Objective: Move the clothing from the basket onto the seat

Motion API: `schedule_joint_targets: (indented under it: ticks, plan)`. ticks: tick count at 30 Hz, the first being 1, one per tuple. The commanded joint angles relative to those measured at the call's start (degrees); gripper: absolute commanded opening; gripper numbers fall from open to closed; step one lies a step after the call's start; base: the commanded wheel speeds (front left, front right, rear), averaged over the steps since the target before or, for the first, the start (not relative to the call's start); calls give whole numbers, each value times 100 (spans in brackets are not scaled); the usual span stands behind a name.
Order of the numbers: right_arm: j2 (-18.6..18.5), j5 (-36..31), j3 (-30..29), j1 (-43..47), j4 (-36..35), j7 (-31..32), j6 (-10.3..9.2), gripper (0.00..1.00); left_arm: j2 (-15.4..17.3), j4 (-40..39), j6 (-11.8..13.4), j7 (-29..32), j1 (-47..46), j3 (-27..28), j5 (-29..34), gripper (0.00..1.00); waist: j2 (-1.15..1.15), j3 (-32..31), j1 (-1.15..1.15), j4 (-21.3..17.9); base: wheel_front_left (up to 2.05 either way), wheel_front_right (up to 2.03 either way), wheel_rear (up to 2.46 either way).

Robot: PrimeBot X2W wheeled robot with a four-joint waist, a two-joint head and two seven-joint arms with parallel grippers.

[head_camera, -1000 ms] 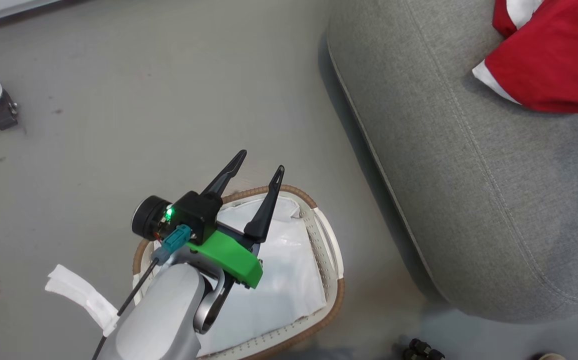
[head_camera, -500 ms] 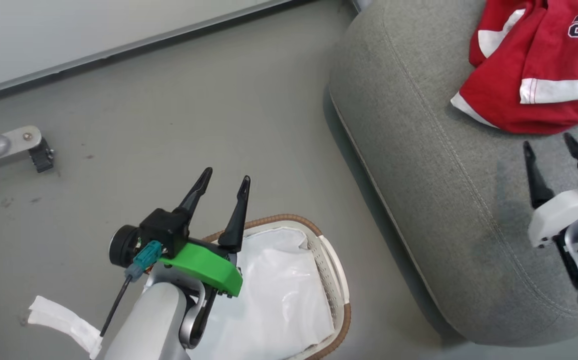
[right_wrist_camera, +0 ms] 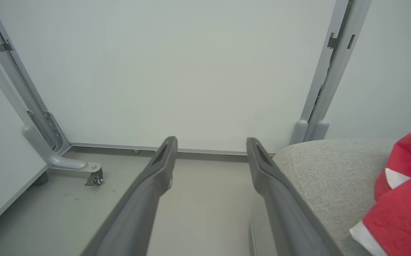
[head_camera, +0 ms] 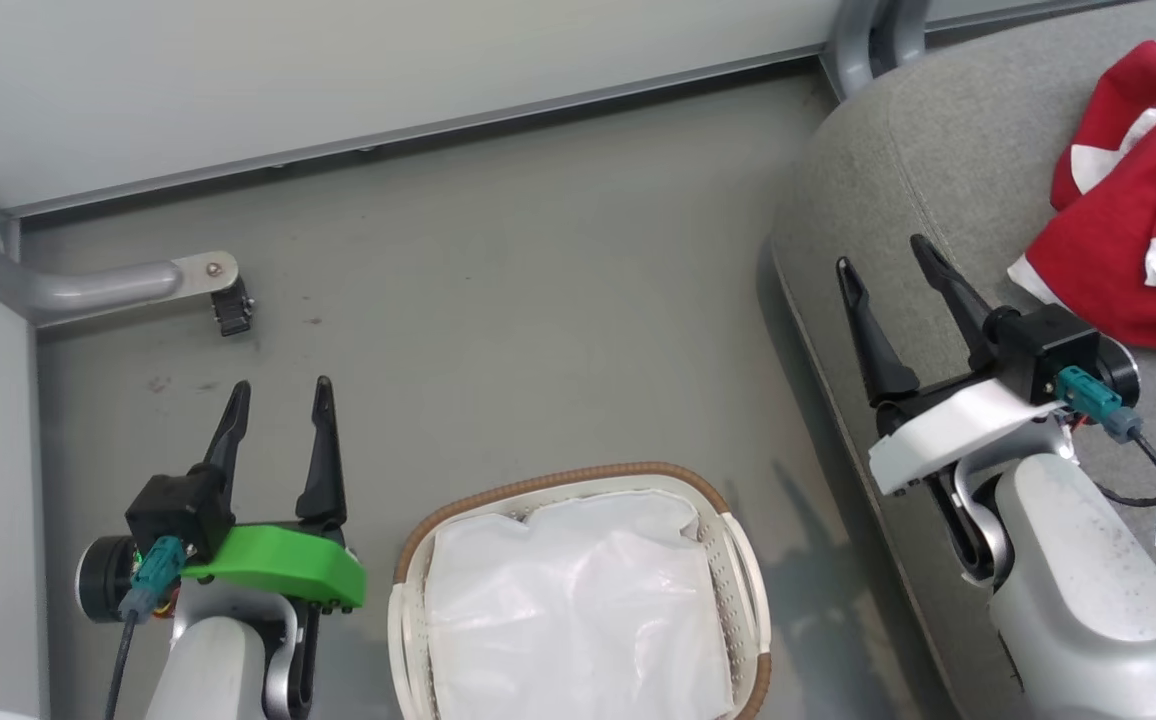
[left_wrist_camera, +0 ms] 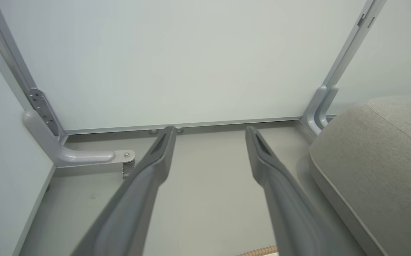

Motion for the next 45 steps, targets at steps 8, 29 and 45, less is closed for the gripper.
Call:
schedule_joint_targets:
  ticks: [8,29,45]
  plan:
    - [305,-87,-128,567,120,-10,-8,100,-62,-241,-7,-4,541,651,250,100,0,-591,0,448,0,0,0]
    - [442,-51,-561,1620,415,16,0,0,-98,-189,-95,5,1463,736,-15,0,0,-1131,0,434,0,0,0]
    - [493,1515,-805,1714,214,456,-1,0,-97,-239,-110,443,1300,837,-1581,0,0,-1170,0,448,0,0,0]
